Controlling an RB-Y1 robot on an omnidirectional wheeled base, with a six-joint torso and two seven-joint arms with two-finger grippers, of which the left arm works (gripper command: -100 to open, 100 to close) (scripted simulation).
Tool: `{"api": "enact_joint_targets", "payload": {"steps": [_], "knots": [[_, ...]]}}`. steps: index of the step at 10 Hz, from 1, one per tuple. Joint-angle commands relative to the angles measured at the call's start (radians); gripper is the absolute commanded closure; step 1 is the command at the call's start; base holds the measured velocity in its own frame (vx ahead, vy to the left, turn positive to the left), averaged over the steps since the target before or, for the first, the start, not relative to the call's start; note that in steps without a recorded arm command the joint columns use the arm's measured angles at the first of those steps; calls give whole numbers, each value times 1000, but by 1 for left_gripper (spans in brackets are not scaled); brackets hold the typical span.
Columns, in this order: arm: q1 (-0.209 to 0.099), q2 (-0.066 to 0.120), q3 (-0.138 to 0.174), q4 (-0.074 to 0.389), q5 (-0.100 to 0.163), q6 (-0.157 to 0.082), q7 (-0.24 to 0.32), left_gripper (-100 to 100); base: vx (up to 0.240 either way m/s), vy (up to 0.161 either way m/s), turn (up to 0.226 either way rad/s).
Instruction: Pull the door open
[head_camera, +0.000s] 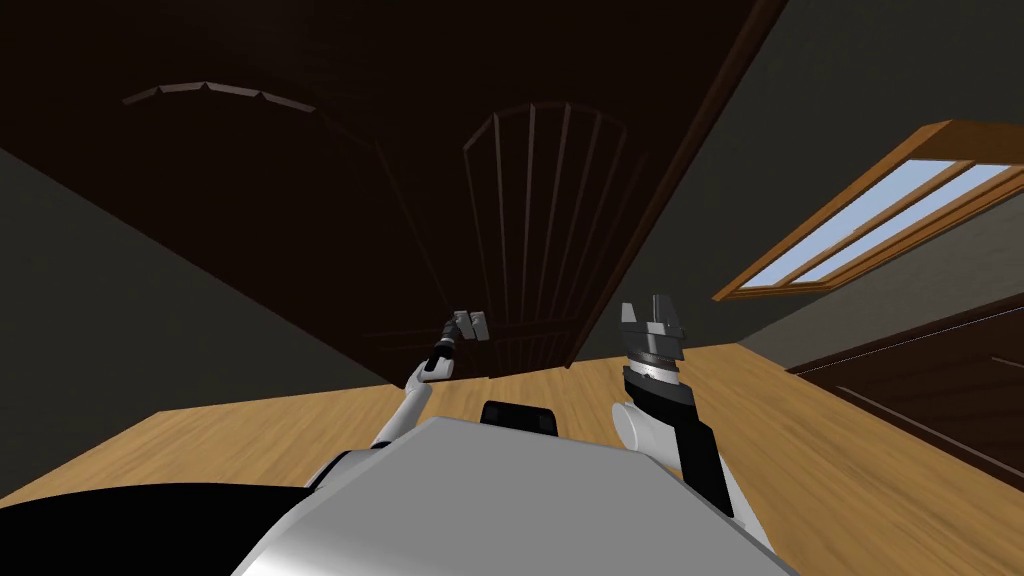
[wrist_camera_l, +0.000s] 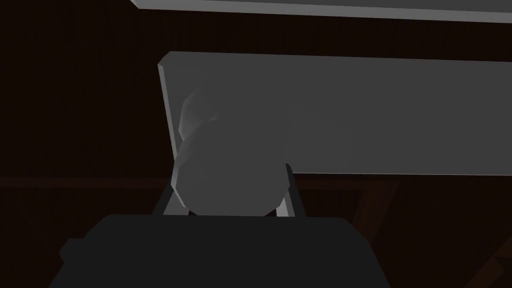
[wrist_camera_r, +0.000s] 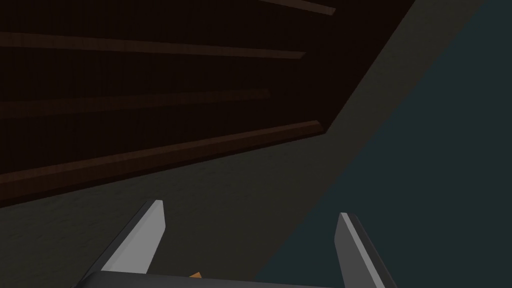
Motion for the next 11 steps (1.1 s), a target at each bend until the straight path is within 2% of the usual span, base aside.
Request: {"api": "enact_joint_targets", "payload": {"steps": [1,2,3,4,9,11], "knots": [[2,3,4,1,1,0,0,100,0,0,0],[22,24,23,8,5,2,3,100,-120,67,156],[27,29,27,9,6,2,4,100,-206,107,134],[26,30,26,8,7,4,7,-100,-186,52,74],[29,26,2,-12,5,13,17,-100,-185,-61,-1],[10,12,-31,-33,1,17,24,-100,-148,-109,-122]]}}
